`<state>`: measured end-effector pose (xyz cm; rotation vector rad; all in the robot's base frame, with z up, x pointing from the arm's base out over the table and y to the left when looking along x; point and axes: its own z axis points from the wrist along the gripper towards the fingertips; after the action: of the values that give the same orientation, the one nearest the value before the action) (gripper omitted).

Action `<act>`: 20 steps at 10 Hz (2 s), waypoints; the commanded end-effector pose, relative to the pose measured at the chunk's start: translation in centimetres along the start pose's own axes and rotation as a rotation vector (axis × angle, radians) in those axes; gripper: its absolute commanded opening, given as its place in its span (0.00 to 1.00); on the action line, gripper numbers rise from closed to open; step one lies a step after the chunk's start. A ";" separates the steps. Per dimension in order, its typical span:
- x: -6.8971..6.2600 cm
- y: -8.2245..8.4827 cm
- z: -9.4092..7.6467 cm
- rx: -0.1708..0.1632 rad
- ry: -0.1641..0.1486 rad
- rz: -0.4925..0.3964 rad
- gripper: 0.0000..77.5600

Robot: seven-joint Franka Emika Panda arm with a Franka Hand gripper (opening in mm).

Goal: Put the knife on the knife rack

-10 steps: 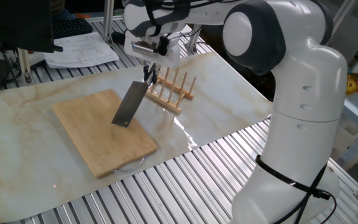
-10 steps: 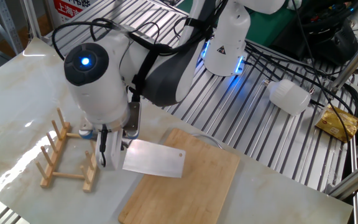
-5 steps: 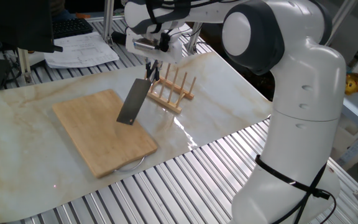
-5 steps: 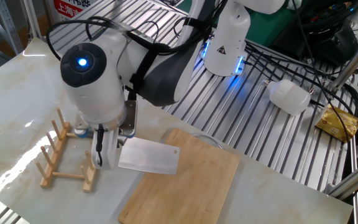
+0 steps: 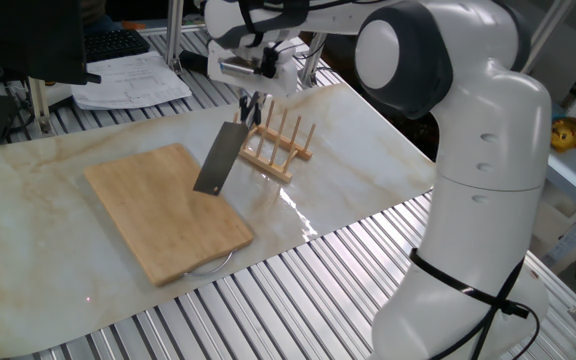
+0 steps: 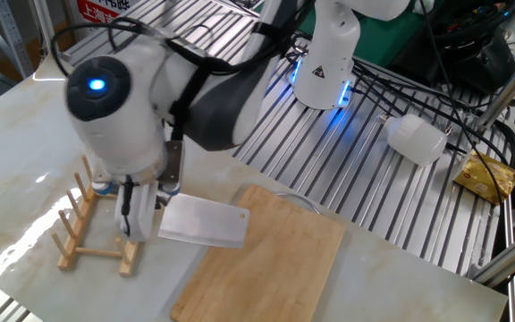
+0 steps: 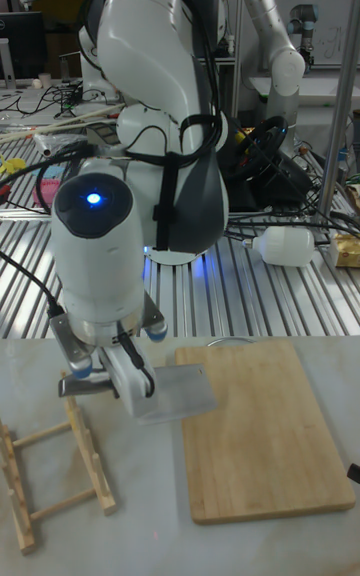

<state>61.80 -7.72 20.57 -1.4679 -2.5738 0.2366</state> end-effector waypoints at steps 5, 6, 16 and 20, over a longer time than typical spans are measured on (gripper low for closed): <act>-0.5 0.1 -0.6 -0.036 0.057 -0.005 0.02; -0.5 0.1 -0.6 -0.051 0.073 -0.006 0.02; -0.5 0.1 -0.6 -0.160 0.055 0.213 0.02; -0.5 0.1 -0.6 -0.211 0.015 0.227 0.02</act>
<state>62.17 -8.08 20.87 -1.8158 -2.4732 -0.0073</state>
